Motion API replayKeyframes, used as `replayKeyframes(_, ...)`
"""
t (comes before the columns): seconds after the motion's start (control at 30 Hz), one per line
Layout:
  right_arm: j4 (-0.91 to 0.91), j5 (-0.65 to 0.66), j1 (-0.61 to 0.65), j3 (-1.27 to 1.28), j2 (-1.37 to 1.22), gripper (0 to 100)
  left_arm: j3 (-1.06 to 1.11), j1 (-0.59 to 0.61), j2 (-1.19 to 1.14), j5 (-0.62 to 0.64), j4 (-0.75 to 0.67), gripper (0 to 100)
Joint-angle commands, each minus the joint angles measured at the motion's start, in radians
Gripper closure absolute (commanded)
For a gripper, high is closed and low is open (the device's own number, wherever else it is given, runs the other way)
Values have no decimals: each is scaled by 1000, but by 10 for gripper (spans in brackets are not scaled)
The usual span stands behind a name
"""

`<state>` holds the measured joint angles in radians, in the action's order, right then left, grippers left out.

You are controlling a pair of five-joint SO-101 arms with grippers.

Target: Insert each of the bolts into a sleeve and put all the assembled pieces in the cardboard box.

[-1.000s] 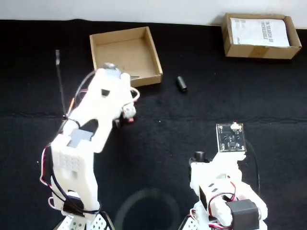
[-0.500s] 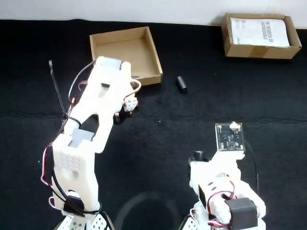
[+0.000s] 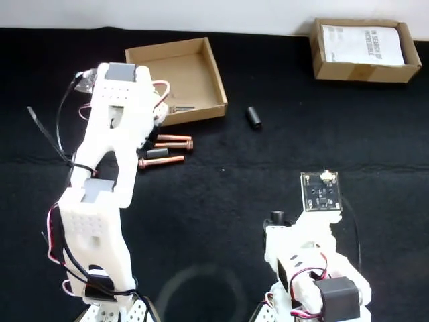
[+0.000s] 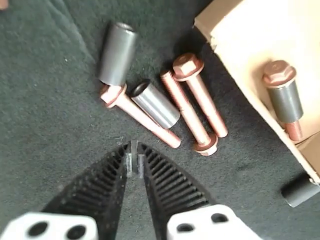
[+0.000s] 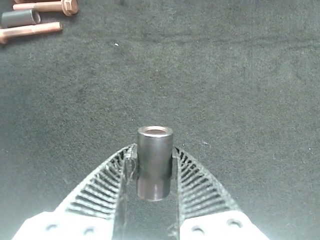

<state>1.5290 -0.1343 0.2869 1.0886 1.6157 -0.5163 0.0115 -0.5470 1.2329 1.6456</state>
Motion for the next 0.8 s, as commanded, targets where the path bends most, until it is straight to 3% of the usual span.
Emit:
replayKeyframes(0.0, -22, 0, -5, -1, -4, 991, 12, 5, 10, 8, -8, 847)
replayKeyframes(0.13, -22, 0, -5, -1, -4, 991, 81, -1, 10, 5, -5, 751)
replayKeyframes(0.33, -22, 0, -5, -1, -4, 991, 225, 2, 10, 2, -54, 793)
replayKeyframes(0.77, -24, 0, -5, -1, -4, 991, 260, -7, -73, 2, -172, 796)
